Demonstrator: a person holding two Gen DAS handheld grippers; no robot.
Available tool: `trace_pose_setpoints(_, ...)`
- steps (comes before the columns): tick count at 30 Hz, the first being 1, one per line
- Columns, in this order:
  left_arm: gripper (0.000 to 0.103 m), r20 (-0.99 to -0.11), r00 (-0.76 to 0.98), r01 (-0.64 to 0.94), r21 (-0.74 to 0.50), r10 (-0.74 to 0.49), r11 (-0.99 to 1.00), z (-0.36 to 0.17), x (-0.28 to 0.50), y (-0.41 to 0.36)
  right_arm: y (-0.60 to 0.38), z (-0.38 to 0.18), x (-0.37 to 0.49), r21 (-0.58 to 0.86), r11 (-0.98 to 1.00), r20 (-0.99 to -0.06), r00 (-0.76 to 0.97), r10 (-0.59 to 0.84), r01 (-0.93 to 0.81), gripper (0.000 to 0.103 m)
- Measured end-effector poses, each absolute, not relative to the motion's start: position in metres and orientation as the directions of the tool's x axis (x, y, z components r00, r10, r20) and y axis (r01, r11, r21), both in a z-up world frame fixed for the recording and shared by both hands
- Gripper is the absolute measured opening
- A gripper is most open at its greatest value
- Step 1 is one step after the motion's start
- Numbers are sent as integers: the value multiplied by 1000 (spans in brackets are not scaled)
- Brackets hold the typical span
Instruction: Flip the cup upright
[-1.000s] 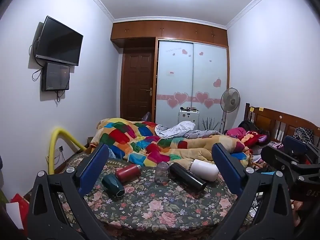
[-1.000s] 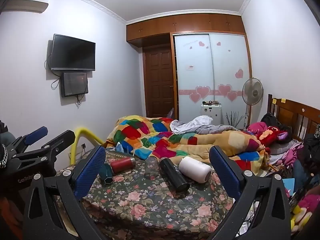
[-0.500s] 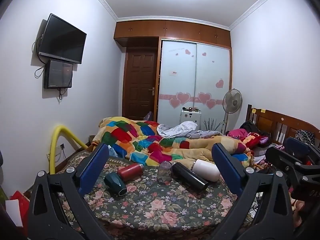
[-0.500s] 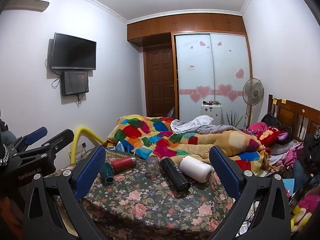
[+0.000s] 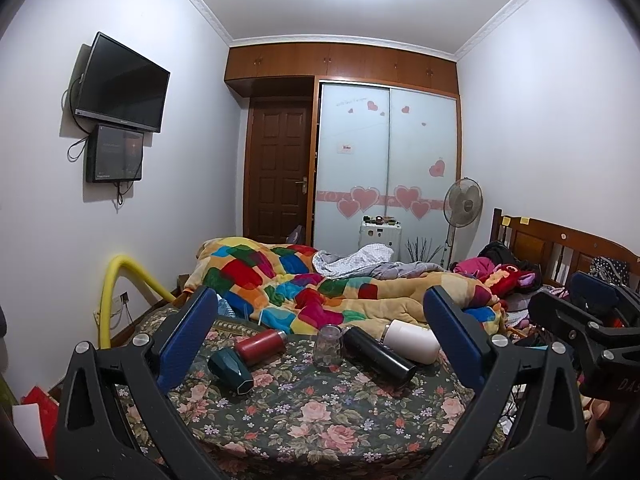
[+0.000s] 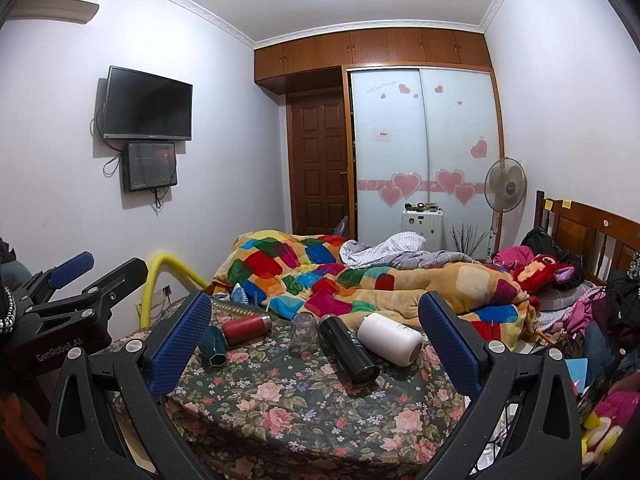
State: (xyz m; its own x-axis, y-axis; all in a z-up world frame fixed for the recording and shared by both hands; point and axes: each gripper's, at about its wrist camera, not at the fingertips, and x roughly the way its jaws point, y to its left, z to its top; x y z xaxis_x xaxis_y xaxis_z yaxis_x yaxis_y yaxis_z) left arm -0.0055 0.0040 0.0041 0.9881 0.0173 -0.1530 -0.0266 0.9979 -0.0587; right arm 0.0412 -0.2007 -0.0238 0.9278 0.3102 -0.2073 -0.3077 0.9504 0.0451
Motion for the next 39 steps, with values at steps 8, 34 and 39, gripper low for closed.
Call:
trace_pose_setpoints(8,103,-155,988,-25,-39,19,999,3,-4,-3,-201,-26,41,45,951,-208,928,309,-307,103)
trace_pose_setpoints(34,103,-154,988,-22,-42,15,999,2,-4,-5,-207,-27,42,53,952,-211,929,305,-300,103)
trace_pose_setpoints(39,103,-150,989,-19,-43,13,999,1,-3,-5,-208,-27,43,55,952,-215,927,306,-302,103)
